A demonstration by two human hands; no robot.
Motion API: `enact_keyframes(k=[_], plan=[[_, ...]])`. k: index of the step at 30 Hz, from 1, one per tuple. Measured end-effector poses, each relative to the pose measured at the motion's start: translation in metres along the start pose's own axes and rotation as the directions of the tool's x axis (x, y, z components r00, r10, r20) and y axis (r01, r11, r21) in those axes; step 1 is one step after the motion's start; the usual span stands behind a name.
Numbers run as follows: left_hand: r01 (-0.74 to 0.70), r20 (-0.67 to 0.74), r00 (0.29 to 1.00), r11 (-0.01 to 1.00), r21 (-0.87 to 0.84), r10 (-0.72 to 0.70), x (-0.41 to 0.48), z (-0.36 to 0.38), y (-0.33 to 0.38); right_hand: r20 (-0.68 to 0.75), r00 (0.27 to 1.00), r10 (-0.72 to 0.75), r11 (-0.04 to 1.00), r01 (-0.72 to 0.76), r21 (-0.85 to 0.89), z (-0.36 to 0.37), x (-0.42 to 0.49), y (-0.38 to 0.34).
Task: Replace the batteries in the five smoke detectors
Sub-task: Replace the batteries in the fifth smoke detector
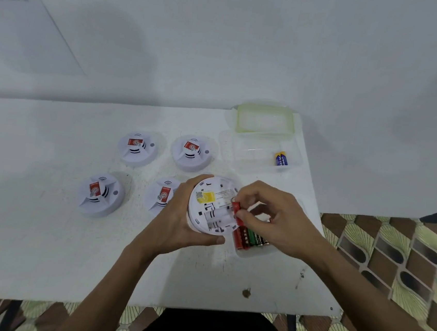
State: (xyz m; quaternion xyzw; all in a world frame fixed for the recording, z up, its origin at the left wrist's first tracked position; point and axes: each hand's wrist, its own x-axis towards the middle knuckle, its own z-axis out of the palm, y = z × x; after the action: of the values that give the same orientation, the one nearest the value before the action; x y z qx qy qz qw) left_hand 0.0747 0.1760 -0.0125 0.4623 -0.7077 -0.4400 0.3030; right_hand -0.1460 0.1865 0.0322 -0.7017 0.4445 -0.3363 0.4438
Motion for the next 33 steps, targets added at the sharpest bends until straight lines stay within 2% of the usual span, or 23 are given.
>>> enact_keyframes(k=[5,10,16,23,26,30,33], plan=[[0.006,-0.024,1.0,1.0,0.016,-0.006,0.0,-0.005,-0.011,-0.037,0.984,0.173,0.984,-0.171,0.056,-0.004,-0.017,0.017],[0.015,-0.063,0.998,0.998,0.057,-0.012,-0.001,-0.011,-0.013,-0.04,0.936,0.349,0.919,-0.35,-0.182,0.003,-0.015,0.039],[0.024,-0.071,0.997,0.998,0.054,-0.02,-0.002,-0.013,-0.017,0.018,0.907,0.421,0.86,-0.393,-0.326,0.015,-0.011,0.052],[0.026,-0.083,0.996,0.998,0.049,-0.022,-0.003,-0.014,-0.02,-0.018,0.919,0.395,0.885,-0.385,-0.261,-0.01,-0.001,0.038],[0.024,-0.079,0.997,0.999,0.047,-0.02,-0.003,-0.015,-0.02,-0.115,0.948,0.298,0.878,-0.32,-0.356,-0.034,0.017,0.028],[0.018,-0.095,0.995,0.998,0.055,-0.013,-0.002,-0.018,-0.019,-0.2,0.962,0.186,0.749,-0.27,-0.605,-0.063,0.052,0.038],[0.017,-0.105,0.994,0.998,0.065,-0.01,-0.003,-0.019,-0.02,-0.187,0.952,0.243,0.611,-0.3,-0.733,-0.08,0.08,0.057]])
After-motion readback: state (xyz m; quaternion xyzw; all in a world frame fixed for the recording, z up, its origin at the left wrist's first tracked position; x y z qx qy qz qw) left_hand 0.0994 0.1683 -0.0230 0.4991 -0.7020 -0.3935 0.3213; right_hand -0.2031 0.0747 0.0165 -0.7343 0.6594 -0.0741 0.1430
